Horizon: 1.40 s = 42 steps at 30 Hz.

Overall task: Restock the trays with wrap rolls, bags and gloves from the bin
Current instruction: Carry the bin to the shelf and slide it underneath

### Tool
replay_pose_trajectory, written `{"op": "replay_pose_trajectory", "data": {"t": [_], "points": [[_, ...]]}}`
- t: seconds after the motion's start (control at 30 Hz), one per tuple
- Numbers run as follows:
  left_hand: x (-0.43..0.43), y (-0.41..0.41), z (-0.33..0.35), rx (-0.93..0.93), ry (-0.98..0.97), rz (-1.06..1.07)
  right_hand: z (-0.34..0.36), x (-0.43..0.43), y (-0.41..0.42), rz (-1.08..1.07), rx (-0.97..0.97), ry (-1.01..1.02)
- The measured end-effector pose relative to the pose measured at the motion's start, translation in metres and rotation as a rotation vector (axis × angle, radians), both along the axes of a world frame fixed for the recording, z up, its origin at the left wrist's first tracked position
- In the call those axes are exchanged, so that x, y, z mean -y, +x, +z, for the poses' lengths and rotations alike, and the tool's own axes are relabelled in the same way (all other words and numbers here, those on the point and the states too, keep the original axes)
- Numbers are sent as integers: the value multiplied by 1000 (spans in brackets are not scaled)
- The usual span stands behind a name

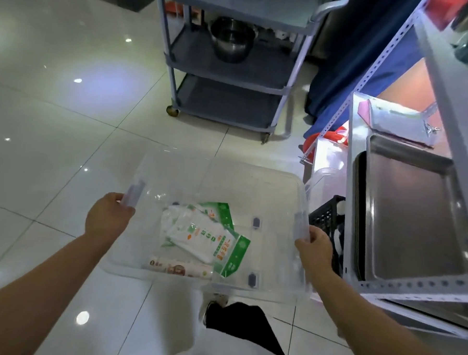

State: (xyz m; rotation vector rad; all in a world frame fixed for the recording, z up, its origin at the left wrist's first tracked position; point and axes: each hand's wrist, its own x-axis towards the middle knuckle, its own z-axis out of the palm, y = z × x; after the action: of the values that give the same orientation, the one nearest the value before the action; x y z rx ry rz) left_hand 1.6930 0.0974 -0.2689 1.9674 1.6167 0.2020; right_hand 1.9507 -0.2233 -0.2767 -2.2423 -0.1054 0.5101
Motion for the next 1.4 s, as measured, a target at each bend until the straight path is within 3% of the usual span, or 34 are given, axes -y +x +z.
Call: {"op": "replay_pose_trajectory", "data": {"t": [0.33, 0.8, 1.1, 1.4], "points": [[-122, 176, 16, -26, -7, -129, -1, -101, 158, -79, -24, -61], [-298, 415, -7, -41, -136, -357, -9, -238, 301, -248, 39, -198], [-322, 536, -34, -92, -147, -432, -34, -265, 394, -318, 63, -228], [-290, 640, -115, -157, -155, -492, -117, -236, 509, -324, 14, -328]]}}
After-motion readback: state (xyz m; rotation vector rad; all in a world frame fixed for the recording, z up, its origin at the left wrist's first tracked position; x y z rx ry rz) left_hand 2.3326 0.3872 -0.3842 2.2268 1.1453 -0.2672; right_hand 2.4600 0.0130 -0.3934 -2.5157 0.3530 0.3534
